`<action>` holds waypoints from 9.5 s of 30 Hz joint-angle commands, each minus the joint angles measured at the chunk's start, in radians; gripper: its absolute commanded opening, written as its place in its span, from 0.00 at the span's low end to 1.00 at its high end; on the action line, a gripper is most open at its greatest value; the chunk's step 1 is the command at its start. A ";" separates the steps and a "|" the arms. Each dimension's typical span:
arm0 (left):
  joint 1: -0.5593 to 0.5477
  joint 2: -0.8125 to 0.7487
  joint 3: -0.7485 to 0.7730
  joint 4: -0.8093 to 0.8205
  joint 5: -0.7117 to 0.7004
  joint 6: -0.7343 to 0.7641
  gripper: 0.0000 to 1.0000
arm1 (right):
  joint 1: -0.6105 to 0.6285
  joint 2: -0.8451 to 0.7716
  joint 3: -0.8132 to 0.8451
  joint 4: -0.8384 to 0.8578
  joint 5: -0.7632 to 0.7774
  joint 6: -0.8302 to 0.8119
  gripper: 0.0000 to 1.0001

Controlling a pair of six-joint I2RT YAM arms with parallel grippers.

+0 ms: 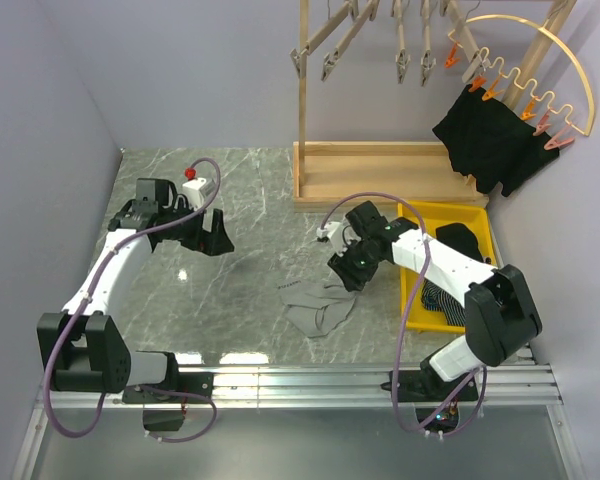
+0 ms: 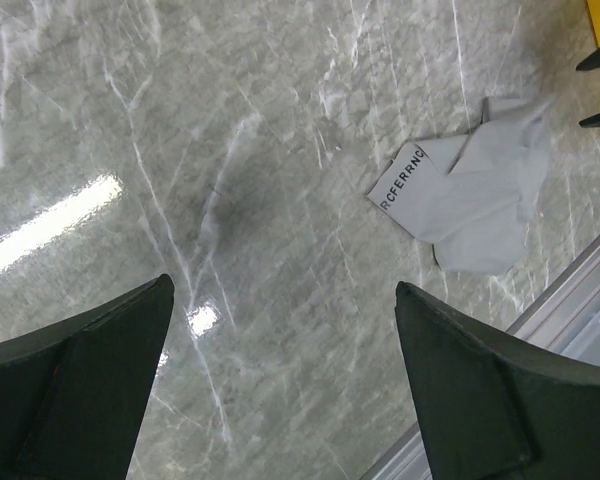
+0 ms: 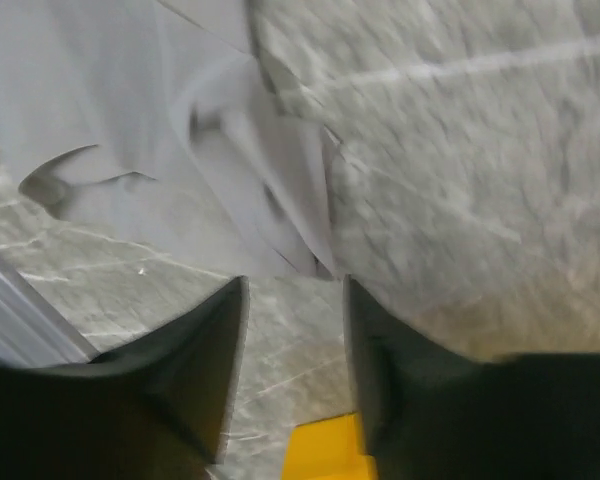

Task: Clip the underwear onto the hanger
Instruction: Place the underwear at the center of the board, then flatten out the underwear at the center of the board.

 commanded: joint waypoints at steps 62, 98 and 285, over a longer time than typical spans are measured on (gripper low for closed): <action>-0.107 0.071 -0.022 0.132 -0.051 -0.016 0.98 | -0.165 -0.012 0.110 -0.192 -0.081 0.084 0.00; -0.601 0.755 0.281 0.424 0.096 -0.275 0.57 | -0.286 -0.179 0.279 -0.340 -0.280 0.012 0.00; -0.406 0.591 0.373 0.019 -0.263 0.080 0.40 | -0.173 0.397 0.265 -0.067 -0.268 0.193 0.00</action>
